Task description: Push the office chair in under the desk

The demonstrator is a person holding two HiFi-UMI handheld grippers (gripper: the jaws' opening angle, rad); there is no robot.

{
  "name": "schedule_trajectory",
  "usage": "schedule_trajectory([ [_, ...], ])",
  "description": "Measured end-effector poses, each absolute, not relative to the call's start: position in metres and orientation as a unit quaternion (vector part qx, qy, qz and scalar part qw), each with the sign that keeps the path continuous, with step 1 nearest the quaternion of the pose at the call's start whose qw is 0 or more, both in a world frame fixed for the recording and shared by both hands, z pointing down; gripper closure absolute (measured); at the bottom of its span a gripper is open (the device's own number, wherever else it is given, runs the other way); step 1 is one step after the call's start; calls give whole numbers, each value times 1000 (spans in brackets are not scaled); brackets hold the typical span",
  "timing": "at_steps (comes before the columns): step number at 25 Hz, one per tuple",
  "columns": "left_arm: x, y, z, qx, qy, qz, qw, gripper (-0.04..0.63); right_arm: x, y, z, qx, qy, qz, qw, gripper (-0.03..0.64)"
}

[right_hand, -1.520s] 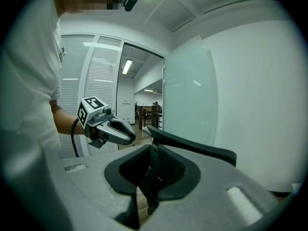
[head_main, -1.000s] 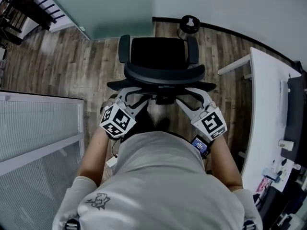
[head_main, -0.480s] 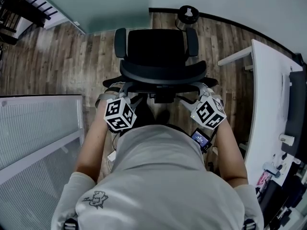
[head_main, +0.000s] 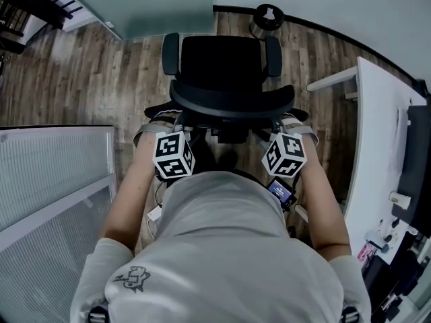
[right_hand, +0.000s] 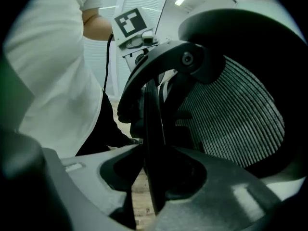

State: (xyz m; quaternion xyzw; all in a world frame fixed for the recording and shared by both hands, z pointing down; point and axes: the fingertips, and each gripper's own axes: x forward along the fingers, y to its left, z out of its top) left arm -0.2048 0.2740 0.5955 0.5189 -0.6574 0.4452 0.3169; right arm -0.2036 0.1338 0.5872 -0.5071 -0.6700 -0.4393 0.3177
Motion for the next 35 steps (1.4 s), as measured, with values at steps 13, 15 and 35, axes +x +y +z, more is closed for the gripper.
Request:
schedule_trajectory([
  [13, -204, 269, 597, 519, -649, 461, 310, 483, -196, 129, 590, -514, -653, -451, 325, 515],
  [15, -203, 268, 597, 518, -650, 462, 310, 483, -196, 128, 591, -512, -654, -451, 327, 517],
  [35, -192, 226, 598, 566, -602, 475, 302, 485, -181, 88, 590, -481, -673, -432, 358, 515],
])
